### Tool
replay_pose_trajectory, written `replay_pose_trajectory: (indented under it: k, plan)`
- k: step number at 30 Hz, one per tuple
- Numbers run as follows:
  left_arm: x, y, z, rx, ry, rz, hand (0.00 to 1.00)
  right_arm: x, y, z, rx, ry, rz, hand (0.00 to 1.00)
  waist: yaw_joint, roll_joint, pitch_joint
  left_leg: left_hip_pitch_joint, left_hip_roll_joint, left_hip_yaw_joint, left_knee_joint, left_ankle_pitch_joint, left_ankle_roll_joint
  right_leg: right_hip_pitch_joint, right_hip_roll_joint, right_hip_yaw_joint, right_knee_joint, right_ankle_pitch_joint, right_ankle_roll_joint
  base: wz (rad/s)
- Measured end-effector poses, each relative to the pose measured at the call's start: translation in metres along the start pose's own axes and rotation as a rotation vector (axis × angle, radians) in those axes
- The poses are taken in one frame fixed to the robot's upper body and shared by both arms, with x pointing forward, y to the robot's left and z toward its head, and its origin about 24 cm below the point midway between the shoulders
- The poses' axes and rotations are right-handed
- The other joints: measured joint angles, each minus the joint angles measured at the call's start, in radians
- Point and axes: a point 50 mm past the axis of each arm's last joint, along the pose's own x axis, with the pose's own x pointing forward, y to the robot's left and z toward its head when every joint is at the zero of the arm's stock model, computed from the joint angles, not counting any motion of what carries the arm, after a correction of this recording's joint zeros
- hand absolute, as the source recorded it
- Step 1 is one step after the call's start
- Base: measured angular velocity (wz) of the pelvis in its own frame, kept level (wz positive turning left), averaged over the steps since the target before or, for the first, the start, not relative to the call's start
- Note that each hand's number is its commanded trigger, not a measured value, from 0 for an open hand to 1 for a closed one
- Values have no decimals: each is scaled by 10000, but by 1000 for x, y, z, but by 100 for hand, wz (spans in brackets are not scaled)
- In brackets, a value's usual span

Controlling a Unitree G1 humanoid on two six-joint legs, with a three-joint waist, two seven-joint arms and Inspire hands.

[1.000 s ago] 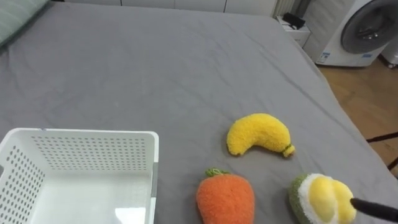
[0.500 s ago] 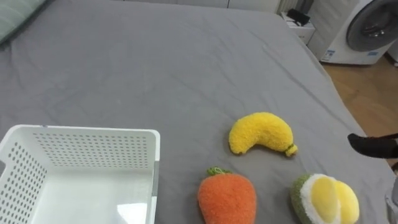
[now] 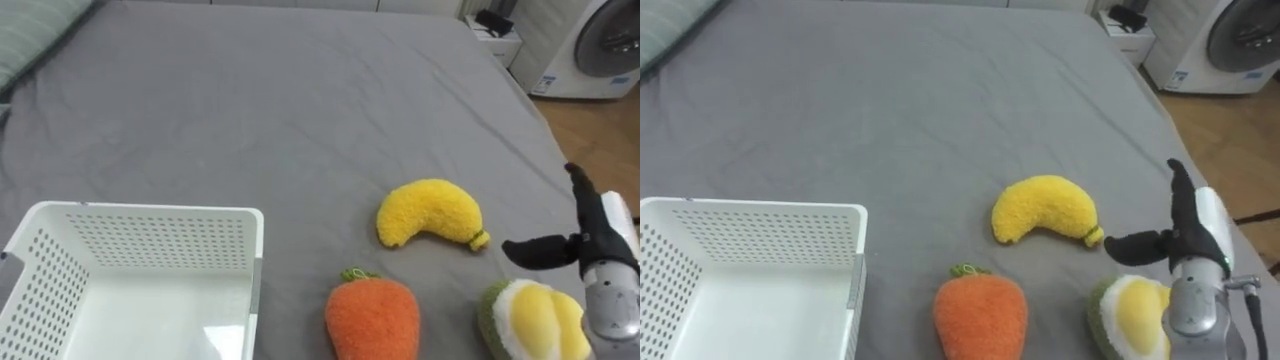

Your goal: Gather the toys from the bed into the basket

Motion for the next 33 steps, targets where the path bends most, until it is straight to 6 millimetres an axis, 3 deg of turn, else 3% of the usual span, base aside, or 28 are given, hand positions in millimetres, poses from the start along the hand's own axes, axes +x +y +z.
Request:
replay_pose_trajectory:
  k: [2,8,16,20,21,22,24,33]
  plan:
    - [1,3,0,45,77,52,0,-1,12,-24,-166,1148,917,0,61,-137,-24,-35,-7,-84,6,0,0,-4,-11,-82,6,0,1,9]
    - [1,2,-4,98,364,-300,0,-12,42,-73,-626,3390,3104,0,321,-228,0,3,-13,-130,3,-1,-1,155,-11,-144,-168,13,-19,3]
    - [2,4,-4,480,401,-504,0,-14,47,-95,-1487,4453,3798,0,312,-208,1,-1,-26,-583,125,-12,-19,414,-18,-472,-208,16,-24,15]
    - [2,4,-4,485,434,-541,0,-17,47,-102,-1546,4794,3912,0,387,-141,-43,42,-28,-655,173,-16,-28,514,-24,-570,-345,23,-35,9]
    - [2,4,-4,485,432,-543,0,-17,47,-103,-1562,4828,3913,7,403,-121,-55,46,-28,-660,179,-15,-28,527,-24,-581,-346,23,-35,3]
    - [2,4,-3,482,419,-543,0,-18,46,-105,-1601,4906,3917,49,433,-86,-73,74,-28,-666,181,-15,-28,565,-25,-595,-346,23,-35,0]
    - [2,4,-2,485,378,-538,0,-17,44,-106,-1641,4957,3891,100,523,-47,-86,136,-28,-665,179,-16,-30,627,-25,-599,-346,23,-35,0]
    - [2,3,1,540,353,-559,0,-14,40,-104,-1726,4876,3672,100,586,-57,-74,176,-27,-686,207,-15,-32,752,-37,-638,-340,31,-49,0]
